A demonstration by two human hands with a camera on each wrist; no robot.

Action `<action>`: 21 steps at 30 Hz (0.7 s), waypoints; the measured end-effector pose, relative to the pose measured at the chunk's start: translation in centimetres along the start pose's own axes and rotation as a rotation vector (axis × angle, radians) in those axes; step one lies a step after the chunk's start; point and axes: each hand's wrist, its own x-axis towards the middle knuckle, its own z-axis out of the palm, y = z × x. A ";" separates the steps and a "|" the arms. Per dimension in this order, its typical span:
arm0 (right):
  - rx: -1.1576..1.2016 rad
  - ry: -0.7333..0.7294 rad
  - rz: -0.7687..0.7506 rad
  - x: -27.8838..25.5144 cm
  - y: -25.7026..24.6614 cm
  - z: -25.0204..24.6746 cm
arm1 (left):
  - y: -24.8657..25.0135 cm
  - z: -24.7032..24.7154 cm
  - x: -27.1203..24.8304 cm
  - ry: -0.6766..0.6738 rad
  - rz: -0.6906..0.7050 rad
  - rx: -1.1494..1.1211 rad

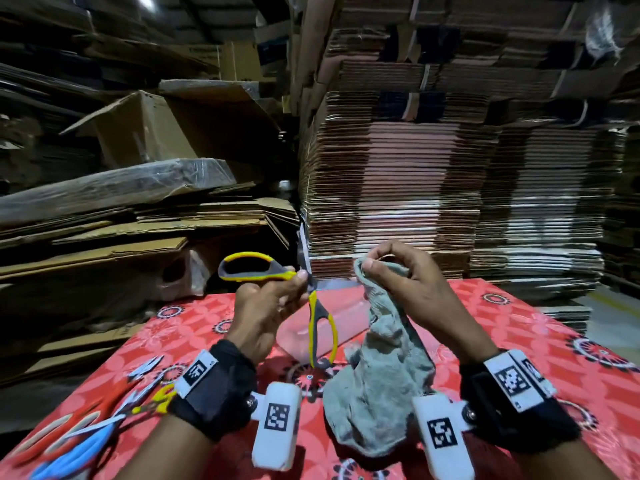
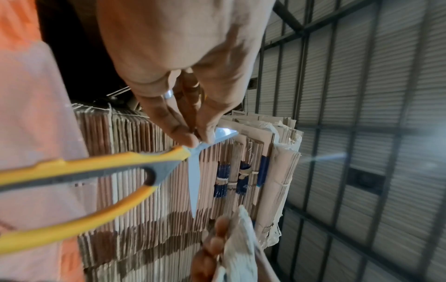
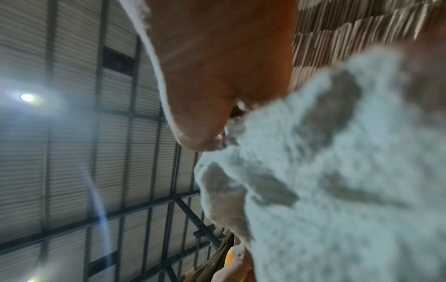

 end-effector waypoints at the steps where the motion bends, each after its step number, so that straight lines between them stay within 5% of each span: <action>1: -0.020 0.004 0.001 0.0 0.1 0.5 | -0.4 -0.2 -0.4 0.010 0.004 0.001; 11: -0.056 -0.332 0.130 -0.4 -0.6 3.2 | -2.2 -3.4 -0.9 0.173 0.034 -0.063; 21: -0.095 -0.396 0.187 -2.3 1.5 6.2 | -2.5 -3.9 -1.4 0.162 0.055 -0.173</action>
